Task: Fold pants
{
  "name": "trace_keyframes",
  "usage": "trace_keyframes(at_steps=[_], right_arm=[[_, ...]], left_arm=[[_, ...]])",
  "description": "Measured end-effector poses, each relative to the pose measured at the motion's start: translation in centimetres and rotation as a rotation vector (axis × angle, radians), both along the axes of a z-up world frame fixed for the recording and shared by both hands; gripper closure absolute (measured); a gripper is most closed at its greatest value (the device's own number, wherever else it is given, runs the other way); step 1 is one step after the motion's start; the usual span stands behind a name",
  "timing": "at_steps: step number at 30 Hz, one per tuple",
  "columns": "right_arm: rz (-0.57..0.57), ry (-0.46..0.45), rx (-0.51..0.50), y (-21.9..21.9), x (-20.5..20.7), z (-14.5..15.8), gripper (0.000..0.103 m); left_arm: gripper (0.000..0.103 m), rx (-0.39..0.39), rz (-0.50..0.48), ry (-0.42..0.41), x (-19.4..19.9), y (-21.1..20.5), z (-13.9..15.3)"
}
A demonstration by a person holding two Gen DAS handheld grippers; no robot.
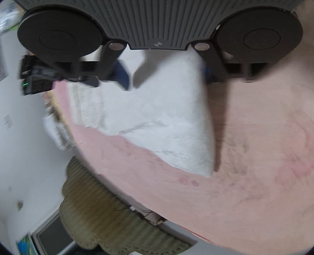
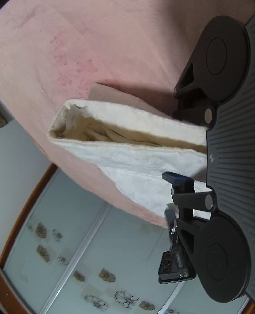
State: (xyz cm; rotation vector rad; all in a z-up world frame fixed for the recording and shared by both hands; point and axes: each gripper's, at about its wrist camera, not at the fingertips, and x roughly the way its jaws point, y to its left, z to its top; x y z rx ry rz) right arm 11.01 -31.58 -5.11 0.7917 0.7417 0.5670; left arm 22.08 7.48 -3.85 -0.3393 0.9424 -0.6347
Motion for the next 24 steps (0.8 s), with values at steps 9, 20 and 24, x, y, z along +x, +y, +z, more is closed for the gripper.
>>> trace_keyframes(at_steps=[9,20,24], right_arm=[[0.022,-0.193,-0.190,2.3,-1.4,4.5,0.080],[0.023,-0.326,-0.350,6.6,5.6,10.9,0.080],[-0.004,-0.260,-0.400,8.5,9.6,9.6,0.078]], left_arm=[[0.090,-0.018,0.067,-0.102,-1.3,1.9,1.8],[0.089,0.094,0.179,-0.332,2.3,3.3,7.9],[0.089,0.162,0.225,-0.289,5.0,2.6,6.7]])
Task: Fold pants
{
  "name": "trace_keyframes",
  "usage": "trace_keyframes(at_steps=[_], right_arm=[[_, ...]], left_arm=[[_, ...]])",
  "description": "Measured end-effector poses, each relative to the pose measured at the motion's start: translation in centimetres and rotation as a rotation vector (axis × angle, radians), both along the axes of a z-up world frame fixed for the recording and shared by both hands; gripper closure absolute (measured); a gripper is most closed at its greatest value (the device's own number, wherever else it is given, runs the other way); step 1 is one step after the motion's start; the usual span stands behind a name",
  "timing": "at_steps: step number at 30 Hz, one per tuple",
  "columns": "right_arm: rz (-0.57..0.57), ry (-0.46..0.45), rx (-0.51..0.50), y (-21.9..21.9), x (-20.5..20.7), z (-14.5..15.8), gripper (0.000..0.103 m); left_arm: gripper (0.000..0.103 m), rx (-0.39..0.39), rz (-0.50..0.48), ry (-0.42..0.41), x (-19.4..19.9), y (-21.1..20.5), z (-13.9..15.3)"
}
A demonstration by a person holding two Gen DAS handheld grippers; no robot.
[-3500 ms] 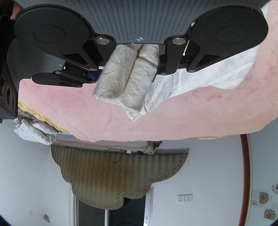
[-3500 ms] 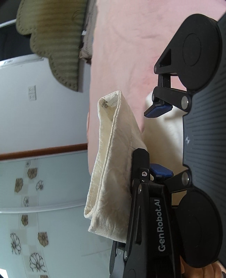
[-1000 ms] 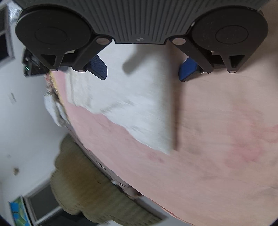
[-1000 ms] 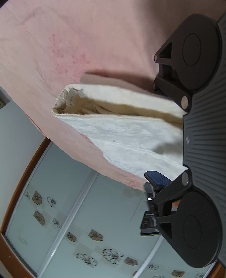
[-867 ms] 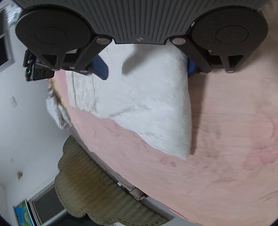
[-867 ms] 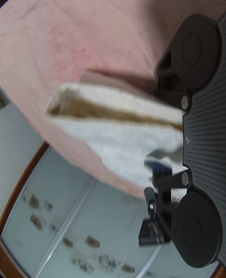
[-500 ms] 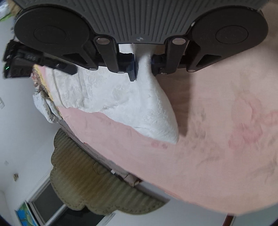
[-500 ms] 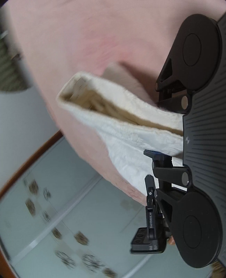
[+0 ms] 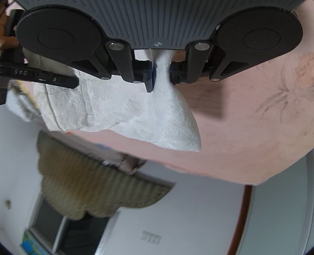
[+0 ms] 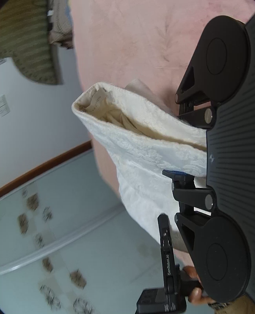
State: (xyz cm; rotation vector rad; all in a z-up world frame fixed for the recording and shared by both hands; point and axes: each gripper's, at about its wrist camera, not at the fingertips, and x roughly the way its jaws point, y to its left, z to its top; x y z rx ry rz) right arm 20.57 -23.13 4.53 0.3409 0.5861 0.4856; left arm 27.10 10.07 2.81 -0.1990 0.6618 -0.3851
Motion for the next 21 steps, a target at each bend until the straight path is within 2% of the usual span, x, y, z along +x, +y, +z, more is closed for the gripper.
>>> trace_keyframes(at_steps=[2,3,5,6,7,8,10,13,16,18,19,20,21], right_arm=[[-0.033,0.075,-0.033,0.7,1.5,-1.6,0.073],[-0.053,0.117,-0.061,0.8,2.1,-2.6,0.063],[-0.112,0.162,-0.074,0.2,2.3,-4.0,0.054],[-0.121,0.169,-0.021,-0.7,2.0,-4.4,0.054],[-0.129,0.174,0.033,-1.5,1.6,-4.5,0.054],[-0.154,0.171,0.056,-2.2,1.1,-4.3,0.052],[-0.237,0.121,0.031,-3.5,-0.8,-3.4,0.052],[-0.377,-0.028,-0.098,-3.7,-5.0,-1.3,0.049],[-0.273,-0.146,-0.158,-2.1,-8.2,-0.7,0.050],[-0.185,-0.165,-0.232,-0.3,-9.1,-1.1,0.051],[-0.157,-0.153,-0.299,0.5,-9.2,-1.6,0.051],[-0.166,-0.120,-0.381,1.3,-8.8,-2.2,0.051],[-0.199,-0.089,-0.442,1.7,-8.4,-2.9,0.045]], left_arm=[[0.089,0.056,0.016,0.054,1.0,-0.6,-1.7],[0.088,0.089,0.026,0.066,1.2,-1.0,-2.4],[0.082,0.115,0.031,0.055,0.9,-1.2,-3.0],[0.080,0.109,0.033,0.057,0.7,-1.1,-2.9],[0.067,0.104,0.032,0.068,0.7,-0.7,-2.8],[0.064,0.105,0.040,0.077,0.7,-0.3,-2.5],[0.065,0.122,0.072,0.061,0.0,0.6,-1.6],[0.060,0.135,0.089,0.012,-2.5,1.7,-0.5],[0.048,0.180,0.085,-0.013,-5.1,1.6,-0.1],[0.038,0.254,0.066,-0.014,-5.5,0.8,-0.5],[0.036,0.318,0.063,-0.006,-5.5,0.3,-1.1],[0.034,0.377,0.070,-0.006,-5.4,0.0,-1.7],[0.034,0.410,0.086,-0.012,-5.5,0.0,-2.0]])
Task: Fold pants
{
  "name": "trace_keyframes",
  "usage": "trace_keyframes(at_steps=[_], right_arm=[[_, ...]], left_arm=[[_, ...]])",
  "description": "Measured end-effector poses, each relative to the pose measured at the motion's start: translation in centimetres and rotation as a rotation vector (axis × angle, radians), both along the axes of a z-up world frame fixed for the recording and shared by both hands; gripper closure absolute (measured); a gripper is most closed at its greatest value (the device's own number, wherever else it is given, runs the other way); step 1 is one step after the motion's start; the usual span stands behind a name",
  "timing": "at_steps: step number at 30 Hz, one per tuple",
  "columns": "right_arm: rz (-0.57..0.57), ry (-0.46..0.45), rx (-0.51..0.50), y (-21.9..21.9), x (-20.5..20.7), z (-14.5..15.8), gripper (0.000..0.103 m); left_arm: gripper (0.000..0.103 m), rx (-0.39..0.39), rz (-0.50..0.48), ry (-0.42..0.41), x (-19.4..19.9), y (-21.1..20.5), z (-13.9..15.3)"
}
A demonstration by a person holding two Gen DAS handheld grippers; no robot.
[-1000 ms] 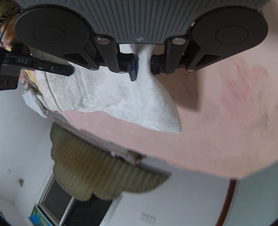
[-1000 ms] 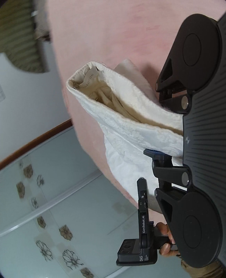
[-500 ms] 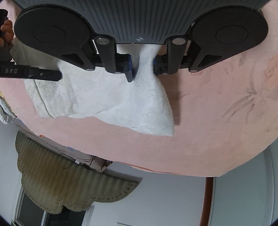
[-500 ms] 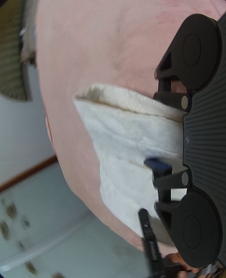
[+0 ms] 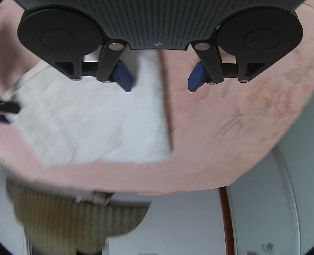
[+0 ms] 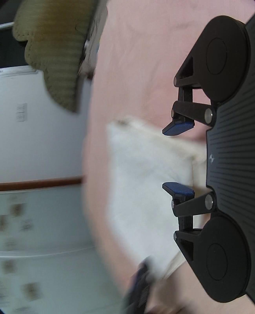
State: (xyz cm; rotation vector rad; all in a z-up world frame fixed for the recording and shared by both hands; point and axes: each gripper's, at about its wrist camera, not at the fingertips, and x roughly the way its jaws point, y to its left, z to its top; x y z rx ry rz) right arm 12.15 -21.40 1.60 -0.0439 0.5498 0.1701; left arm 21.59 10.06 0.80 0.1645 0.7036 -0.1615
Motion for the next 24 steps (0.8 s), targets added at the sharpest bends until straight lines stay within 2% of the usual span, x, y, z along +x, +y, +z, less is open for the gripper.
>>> trace_keyframes(at_steps=[1,3,5,7,8,9,11,15,16,18,21,24], right_arm=[[-0.026,0.011,0.002,-0.3,0.2,-0.4,0.045],[-0.102,0.007,0.067,-0.9,-0.6,-0.1,0.044],[-0.121,-0.032,0.075,-0.3,-2.2,0.9,0.044],[-0.077,-0.078,0.080,0.8,-4.2,1.4,0.035],[-0.043,-0.082,0.084,1.3,-4.9,1.2,0.024],[-0.015,-0.075,0.087,1.7,-5.2,0.7,0.020],[0.008,-0.031,0.078,2.5,-5.3,-0.3,0.020],[-0.053,0.163,0.031,2.6,-4.2,-2.5,0.020],[-0.059,0.157,0.028,2.6,-4.5,-2.5,0.020],[-0.064,0.164,0.018,3.2,-5.8,-1.7,0.014],[-0.067,0.155,0.054,4.3,-7.7,-0.2,0.014],[-0.088,0.100,0.124,5.4,-10.2,2.0,0.014]], left_arm=[[0.034,0.008,0.018,-0.010,-0.3,0.2,0.0],[0.036,-0.012,0.055,-0.031,-1.2,0.8,0.9],[0.034,-0.030,0.070,-0.075,-2.8,1.2,2.1],[0.027,-0.029,0.094,-0.093,-4.3,1.1,3.0],[0.025,-0.029,0.100,-0.085,-5.1,0.9,3.4],[0.019,-0.038,0.097,-0.074,-5.6,0.8,3.6],[0.016,-0.072,0.085,-0.044,-6.7,0.8,3.7],[0.016,-0.113,0.073,0.047,-8.0,1.3,2.6],[0.016,-0.122,0.079,0.060,-8.3,1.4,2.2],[0.016,-0.125,0.091,0.062,-8.8,1.3,1.5],[0.016,-0.101,0.085,0.046,-9.5,0.4,0.7],[0.016,-0.074,0.060,0.039,-10.1,-0.5,0.3]])
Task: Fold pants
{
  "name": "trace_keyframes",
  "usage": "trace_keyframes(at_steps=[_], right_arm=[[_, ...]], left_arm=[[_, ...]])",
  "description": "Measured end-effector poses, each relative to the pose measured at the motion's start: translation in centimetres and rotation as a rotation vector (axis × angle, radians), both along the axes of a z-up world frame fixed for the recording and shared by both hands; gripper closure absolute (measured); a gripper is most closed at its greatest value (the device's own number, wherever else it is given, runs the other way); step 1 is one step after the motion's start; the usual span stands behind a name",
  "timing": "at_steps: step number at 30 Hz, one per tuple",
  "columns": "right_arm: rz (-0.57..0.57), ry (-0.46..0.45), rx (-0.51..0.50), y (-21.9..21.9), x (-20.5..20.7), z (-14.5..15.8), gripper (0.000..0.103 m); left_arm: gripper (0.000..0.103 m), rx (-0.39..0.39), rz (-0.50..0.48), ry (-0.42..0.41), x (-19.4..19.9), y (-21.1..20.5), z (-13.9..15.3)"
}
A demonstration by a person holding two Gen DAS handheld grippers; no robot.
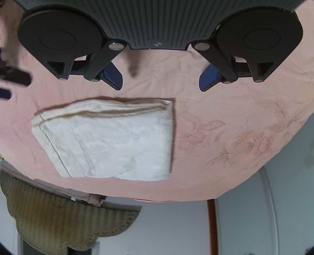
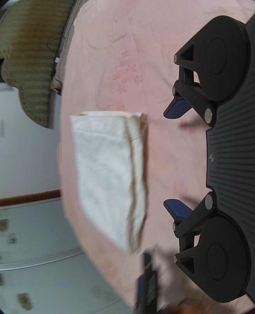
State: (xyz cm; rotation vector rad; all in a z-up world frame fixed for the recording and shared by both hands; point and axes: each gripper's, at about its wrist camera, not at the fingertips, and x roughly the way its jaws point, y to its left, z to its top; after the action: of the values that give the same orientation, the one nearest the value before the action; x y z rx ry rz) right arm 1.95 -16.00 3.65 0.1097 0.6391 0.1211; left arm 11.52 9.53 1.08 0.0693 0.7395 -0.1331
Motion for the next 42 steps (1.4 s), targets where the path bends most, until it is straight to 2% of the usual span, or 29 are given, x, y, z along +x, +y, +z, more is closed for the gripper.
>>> trace_keyframes(at_steps=[2,3,5,6,7,8,10,12,13,16,20,26,36,42], right_arm=[[-0.021,-0.029,0.084,0.4,-1.7,1.8,0.010],[-0.011,-0.042,0.179,0.1,-2.5,2.6,0.000],[0.059,-0.055,0.431,-1.2,-2.5,2.8,0.000],[0.091,-0.034,0.532,-1.8,-2.1,2.4,0.000],[0.105,-0.007,0.584,-2.1,-1.3,1.9,0.000],[0.086,0.017,0.565,-2.1,-0.6,1.4,0.000],[-0.023,0.028,0.372,-1.4,0.3,0.4,0.000],[-0.083,0.012,0.177,-0.3,0.9,-0.6,0.000],[-0.094,0.007,0.132,0.0,1.1,-1.2,0.000],[-0.100,0.010,0.100,0.2,1.6,-2.4,0.000],[-0.104,-0.006,-0.003,0.9,1.2,-3.0,0.000],[-0.085,-0.014,-0.089,2.4,1.5,-4.2,0.000],[-0.099,-0.004,-0.080,2.0,1.5,-5.4,0.000],[-0.101,-0.002,-0.087,2.2,1.4,-5.6,0.000]], left_arm=[[0.016,0.011,-0.006,-0.004,-0.4,-0.5,-0.2],[0.016,0.013,-0.004,-0.006,-0.5,-0.6,-0.4],[0.016,0.012,0.001,0.002,-0.6,-0.7,-0.7],[0.016,0.010,0.002,0.009,-0.7,-0.7,-0.9],[0.016,0.008,0.004,0.016,-0.6,-0.8,-1.1],[0.016,0.009,0.006,0.021,-0.6,-0.8,-1.3],[0.016,0.015,0.015,0.022,-0.5,-0.9,-1.6],[0.016,0.024,0.021,0.020,-0.5,-1.0,-1.8],[0.016,0.027,0.021,0.018,-0.5,-1.1,-1.9],[0.016,0.036,0.022,0.019,-0.5,-1.2,-2.2],[0.015,0.030,0.021,0.011,-0.6,-1.4,-2.4],[0.012,0.033,0.032,-0.017,-0.7,-1.6,-2.9],[0.001,0.047,0.044,-0.066,-0.9,-1.8,-3.9],[0.000,0.051,0.044,-0.081,-1.0,-1.8,-4.1]])
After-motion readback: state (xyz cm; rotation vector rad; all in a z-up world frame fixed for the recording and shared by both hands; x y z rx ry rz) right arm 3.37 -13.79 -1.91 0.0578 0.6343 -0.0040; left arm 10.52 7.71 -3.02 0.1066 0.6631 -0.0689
